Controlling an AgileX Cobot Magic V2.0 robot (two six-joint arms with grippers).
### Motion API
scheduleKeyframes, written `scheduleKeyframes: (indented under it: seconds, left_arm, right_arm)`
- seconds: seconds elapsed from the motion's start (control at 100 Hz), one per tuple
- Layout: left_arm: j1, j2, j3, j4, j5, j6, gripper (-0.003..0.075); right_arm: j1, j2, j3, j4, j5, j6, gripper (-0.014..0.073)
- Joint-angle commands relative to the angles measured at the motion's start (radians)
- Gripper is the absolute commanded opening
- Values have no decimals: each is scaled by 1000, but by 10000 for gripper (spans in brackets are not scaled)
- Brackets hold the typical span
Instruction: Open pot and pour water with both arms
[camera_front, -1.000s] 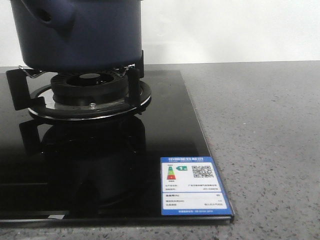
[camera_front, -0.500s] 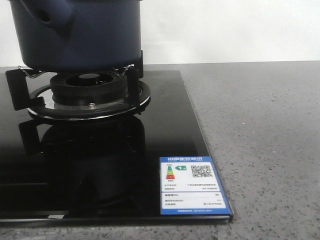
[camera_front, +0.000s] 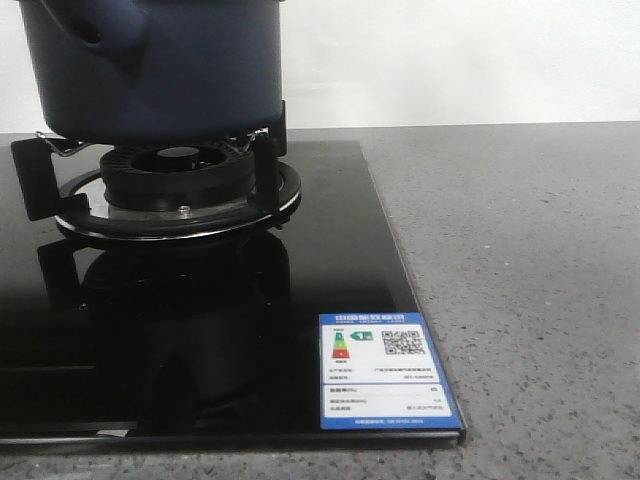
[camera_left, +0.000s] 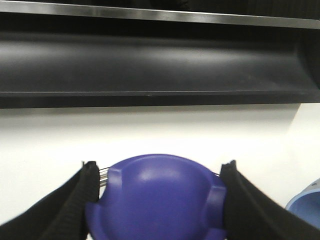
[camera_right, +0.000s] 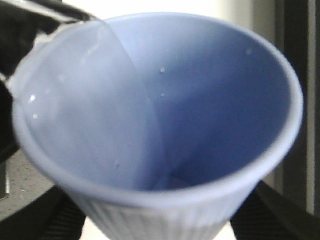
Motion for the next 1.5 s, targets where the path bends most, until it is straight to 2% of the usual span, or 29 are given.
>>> scheduleKeyframes:
  seconds: [0.0, 0.84, 1.489]
  left_arm:
    - [2, -22, -37, 10, -86, 0, 316]
    - [2, -22, -37, 10, -86, 0, 316]
    - [2, -22, -37, 10, -86, 0, 316]
  right_arm:
    - [2, -46, -40, -80, -31, -2, 262]
    - [2, -46, -40, -415, -44, -2, 262]
    - [2, -46, -42, -437, -44, 1, 262]
